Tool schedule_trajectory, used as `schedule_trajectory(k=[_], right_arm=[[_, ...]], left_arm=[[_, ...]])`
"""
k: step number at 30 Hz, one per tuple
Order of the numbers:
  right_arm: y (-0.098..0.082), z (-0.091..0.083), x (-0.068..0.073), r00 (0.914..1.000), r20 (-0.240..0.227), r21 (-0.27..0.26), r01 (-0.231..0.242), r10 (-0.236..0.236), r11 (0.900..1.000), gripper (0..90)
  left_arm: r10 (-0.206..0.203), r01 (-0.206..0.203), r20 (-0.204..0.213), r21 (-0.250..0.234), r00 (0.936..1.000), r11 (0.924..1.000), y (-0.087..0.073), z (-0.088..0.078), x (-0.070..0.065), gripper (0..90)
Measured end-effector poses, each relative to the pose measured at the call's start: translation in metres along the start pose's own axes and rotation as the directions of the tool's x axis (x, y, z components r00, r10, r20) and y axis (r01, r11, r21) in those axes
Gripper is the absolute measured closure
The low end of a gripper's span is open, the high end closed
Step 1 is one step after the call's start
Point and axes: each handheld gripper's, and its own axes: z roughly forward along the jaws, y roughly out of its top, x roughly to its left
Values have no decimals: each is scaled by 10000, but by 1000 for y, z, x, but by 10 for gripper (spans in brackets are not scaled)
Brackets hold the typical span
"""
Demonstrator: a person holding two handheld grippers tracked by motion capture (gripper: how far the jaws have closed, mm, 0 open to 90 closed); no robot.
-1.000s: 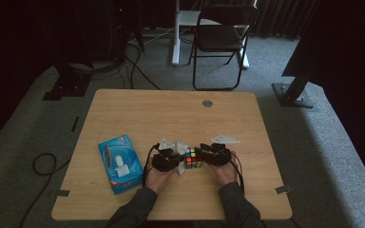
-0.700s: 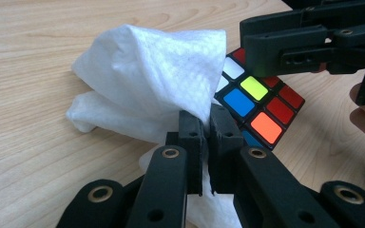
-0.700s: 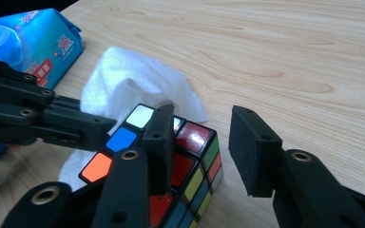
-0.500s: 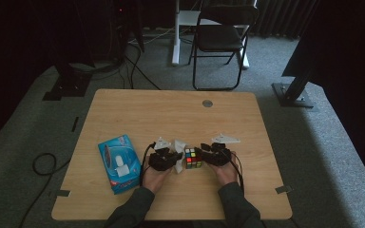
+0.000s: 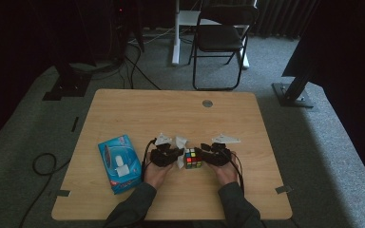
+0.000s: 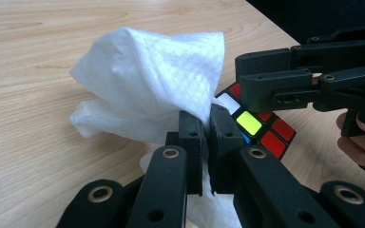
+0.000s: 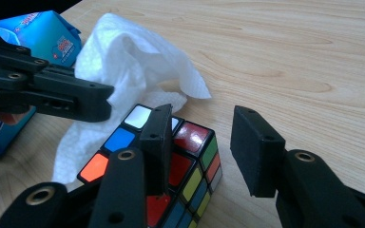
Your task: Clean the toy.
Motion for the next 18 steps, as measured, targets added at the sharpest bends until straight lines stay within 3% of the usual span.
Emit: schedule_trajectory(k=[6, 18], right_arm=[[0, 0, 0, 10000, -19, -2, -21, 21, 10000, 593], [0, 0, -1, 10000, -52, -17, -43, 43, 10000, 595]], left_arm=[[38, -38, 15, 149, 10000, 9999, 0, 6, 0, 857], [-258, 257, 40, 302, 9997, 9992, -6, 10, 4, 858]])
